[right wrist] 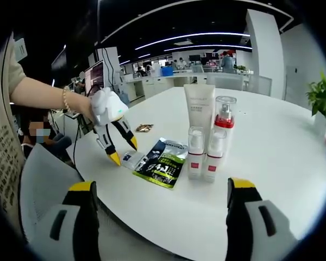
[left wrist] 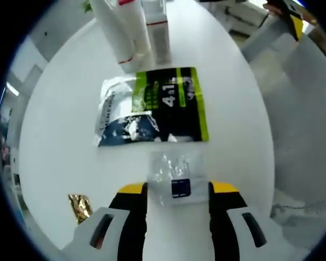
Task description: Arrange the skincare products in the storage area until every visible bottle or jar stands upright without overlapping.
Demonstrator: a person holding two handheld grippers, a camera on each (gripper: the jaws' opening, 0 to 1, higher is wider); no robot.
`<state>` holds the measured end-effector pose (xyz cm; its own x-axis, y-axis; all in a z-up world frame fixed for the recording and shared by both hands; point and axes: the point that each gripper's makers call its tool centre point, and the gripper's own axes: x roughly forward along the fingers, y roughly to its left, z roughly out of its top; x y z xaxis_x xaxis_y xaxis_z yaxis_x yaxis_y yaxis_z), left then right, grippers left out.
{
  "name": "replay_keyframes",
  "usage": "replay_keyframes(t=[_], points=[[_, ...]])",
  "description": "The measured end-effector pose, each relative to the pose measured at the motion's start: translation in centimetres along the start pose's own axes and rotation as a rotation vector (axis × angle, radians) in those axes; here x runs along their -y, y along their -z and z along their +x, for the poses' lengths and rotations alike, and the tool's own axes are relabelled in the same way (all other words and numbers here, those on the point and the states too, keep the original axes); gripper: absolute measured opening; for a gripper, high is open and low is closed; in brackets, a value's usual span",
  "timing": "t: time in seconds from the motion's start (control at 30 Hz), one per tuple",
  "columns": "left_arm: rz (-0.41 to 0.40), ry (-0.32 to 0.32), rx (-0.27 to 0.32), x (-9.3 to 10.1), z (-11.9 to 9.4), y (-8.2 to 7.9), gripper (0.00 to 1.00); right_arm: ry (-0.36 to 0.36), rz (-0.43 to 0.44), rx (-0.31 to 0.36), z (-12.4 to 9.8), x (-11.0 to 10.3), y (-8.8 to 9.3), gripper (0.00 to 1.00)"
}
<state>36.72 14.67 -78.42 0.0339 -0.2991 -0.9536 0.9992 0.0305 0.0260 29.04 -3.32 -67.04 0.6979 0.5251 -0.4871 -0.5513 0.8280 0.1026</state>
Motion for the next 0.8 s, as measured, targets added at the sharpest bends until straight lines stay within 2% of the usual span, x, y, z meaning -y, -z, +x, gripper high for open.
replay_keyframes(t=[0.33, 0.47, 0.57, 0.7, 0.8], points=[[-0.076, -0.054, 0.026, 0.0, -1.4, 0.1, 0.49, -0.008, -0.003, 0.005, 0.0, -0.2, -0.1, 0.99], [-0.15, -0.072, 0.052, 0.3, -1.8, 0.4, 0.52, -0.009, 0.001, 0.011, -0.1, -0.2, -0.2, 0.99], [-0.226, -0.083, 0.086, 0.7, -2.1, 0.5, 0.53, -0.011, 0.011, 0.018, -0.1, -0.2, -0.3, 0.99], [-0.409, -0.061, 0.202, 1.6, -2.7, -0.2, 0.57, -0.015, 0.025, 0.026, -0.2, -0.2, -0.4, 0.99], [-0.488, -0.085, 0.236, 1.8, -3.2, 0.3, 0.59, -0.009, 0.031, 0.028, -0.3, -0.1, -0.4, 0.99]])
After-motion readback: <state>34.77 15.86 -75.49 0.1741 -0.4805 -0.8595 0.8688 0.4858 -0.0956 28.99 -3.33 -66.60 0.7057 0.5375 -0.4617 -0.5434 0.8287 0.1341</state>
